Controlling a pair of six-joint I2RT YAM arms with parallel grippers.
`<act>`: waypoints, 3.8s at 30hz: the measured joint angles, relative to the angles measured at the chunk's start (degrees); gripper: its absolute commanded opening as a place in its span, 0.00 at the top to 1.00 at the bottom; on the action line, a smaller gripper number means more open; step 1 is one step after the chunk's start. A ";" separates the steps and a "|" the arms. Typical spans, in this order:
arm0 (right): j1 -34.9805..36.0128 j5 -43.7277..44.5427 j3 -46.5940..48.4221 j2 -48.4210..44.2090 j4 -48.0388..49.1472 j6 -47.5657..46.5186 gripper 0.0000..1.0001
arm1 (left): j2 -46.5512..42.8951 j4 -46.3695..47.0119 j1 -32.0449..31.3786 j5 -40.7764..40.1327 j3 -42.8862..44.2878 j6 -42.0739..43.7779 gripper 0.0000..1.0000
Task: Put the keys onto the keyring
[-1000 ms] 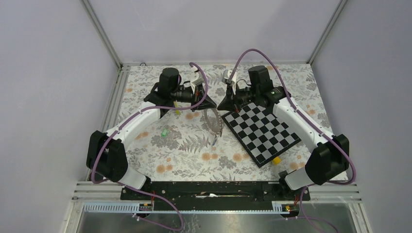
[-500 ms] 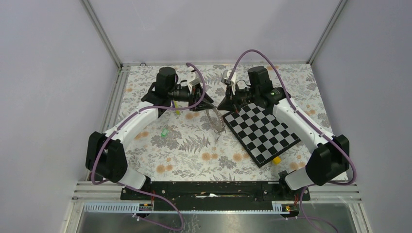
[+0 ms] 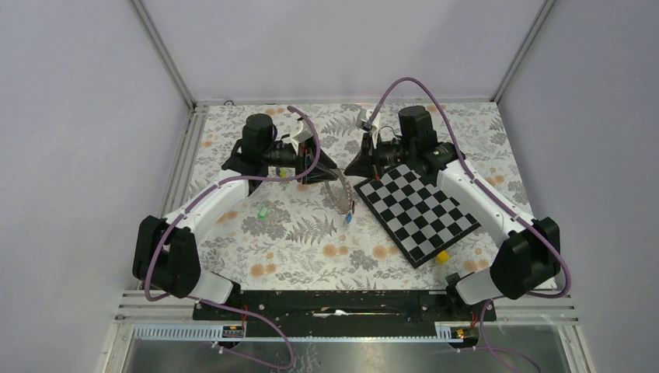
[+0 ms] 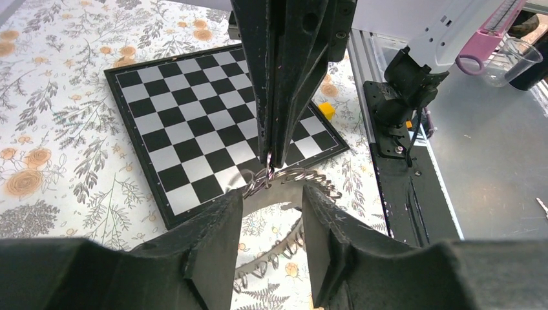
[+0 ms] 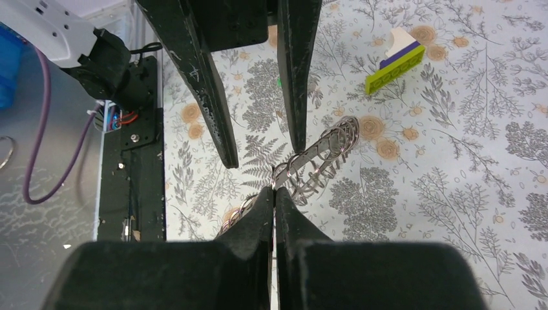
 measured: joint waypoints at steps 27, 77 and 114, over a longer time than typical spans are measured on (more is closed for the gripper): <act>-0.15 -3.93 -2.58 -0.07 5.42 5.01 1.00 | 0.07 5.33 -1.66 0.72 -0.79 -1.05 1.00; -0.44 0.98 -6.32 -4.37 -1.16 -12.70 0.60 | 2.38 -36.70 -6.29 -5.53 13.33 28.72 1.00; 4.24 6.62 -7.28 -3.10 0.48 -10.38 0.65 | 3.13 -42.86 -6.80 -2.69 13.79 34.93 1.00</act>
